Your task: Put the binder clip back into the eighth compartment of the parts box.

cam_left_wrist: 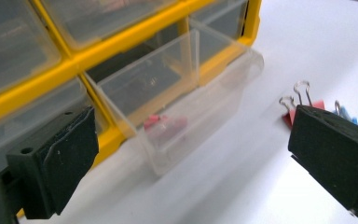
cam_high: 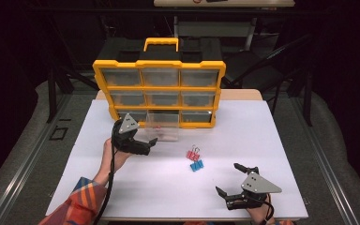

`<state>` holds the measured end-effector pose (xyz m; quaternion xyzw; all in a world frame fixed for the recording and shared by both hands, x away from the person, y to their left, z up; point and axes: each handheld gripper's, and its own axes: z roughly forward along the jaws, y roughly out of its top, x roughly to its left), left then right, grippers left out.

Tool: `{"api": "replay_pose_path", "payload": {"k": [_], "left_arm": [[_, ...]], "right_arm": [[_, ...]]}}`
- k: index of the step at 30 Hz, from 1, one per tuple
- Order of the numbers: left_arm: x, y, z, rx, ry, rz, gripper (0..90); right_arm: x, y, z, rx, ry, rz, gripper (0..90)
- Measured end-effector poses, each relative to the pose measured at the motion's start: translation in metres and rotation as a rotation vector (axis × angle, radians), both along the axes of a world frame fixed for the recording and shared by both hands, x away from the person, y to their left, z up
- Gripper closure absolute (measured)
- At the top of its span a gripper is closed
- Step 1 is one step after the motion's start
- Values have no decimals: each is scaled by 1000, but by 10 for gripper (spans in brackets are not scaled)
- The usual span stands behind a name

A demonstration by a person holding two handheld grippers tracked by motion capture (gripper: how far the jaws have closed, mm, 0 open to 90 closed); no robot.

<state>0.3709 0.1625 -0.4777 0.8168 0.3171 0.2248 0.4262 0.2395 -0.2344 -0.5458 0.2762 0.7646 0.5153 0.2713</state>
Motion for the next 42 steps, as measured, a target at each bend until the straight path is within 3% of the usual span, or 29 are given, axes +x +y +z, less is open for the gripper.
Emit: {"api": "replay_pose_path", "payload": {"k": [5,23,35,42], "left_arm": [[-12,6,-13,18,10,8,1],[-42,27,-51,5,34,48,1],[-61,36,-65,-6,18,71,0],[-68,41,-66,-30,17,101,0]], "right_arm": [[0,1,0,-3,0,1,13],[1,2,-2,-7,15,1,13],[2,5,-2,-16,26,1,12],[6,10,-3,-32,62,-42,10]]}}
